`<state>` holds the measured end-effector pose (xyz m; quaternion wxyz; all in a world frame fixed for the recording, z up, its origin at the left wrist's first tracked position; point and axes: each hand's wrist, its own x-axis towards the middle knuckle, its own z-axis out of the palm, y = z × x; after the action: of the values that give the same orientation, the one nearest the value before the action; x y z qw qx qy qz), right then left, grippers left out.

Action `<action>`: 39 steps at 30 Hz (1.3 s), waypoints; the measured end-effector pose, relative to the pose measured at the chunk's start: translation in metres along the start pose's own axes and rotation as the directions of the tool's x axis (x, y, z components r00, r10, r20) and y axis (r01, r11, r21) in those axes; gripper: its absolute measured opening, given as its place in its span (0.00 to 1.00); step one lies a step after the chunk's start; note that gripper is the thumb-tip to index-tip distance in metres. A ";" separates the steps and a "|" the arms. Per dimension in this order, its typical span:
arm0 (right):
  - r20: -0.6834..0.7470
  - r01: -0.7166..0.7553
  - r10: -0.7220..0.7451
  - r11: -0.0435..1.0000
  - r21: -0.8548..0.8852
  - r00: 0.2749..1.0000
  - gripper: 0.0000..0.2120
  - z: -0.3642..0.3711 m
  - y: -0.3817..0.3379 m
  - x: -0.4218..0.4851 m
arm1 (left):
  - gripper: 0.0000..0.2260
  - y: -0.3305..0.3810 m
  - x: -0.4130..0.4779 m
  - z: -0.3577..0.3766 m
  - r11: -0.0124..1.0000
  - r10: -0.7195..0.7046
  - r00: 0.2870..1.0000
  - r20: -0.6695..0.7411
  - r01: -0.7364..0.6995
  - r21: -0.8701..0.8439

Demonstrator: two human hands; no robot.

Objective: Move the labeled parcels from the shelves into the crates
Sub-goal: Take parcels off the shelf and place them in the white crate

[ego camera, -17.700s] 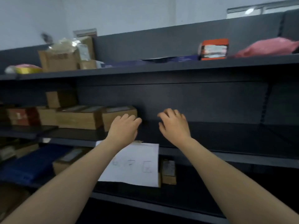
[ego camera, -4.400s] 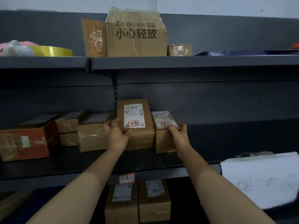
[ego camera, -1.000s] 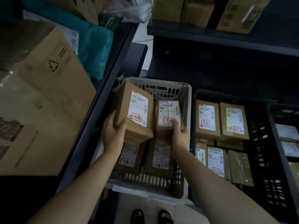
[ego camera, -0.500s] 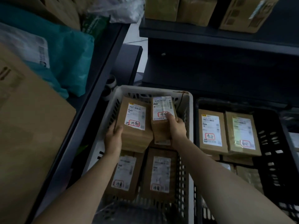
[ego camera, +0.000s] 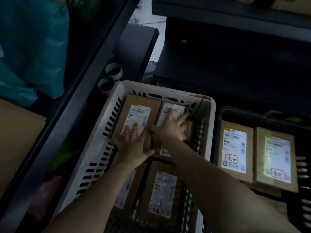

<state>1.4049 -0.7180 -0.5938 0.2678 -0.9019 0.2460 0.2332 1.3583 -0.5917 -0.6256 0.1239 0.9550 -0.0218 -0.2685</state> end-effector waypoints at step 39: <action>0.003 0.504 -0.628 0.621 -0.600 0.778 0.22 -0.064 0.013 -0.136 | 0.16 0.006 -0.123 -0.093 0.956 0.273 0.921 -0.278 -0.226 0.189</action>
<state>1.3113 -0.7230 -0.4761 0.0183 -0.9886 -0.1071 0.1037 1.3018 -0.5636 -0.4845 0.0853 0.9807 -0.1451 -0.0996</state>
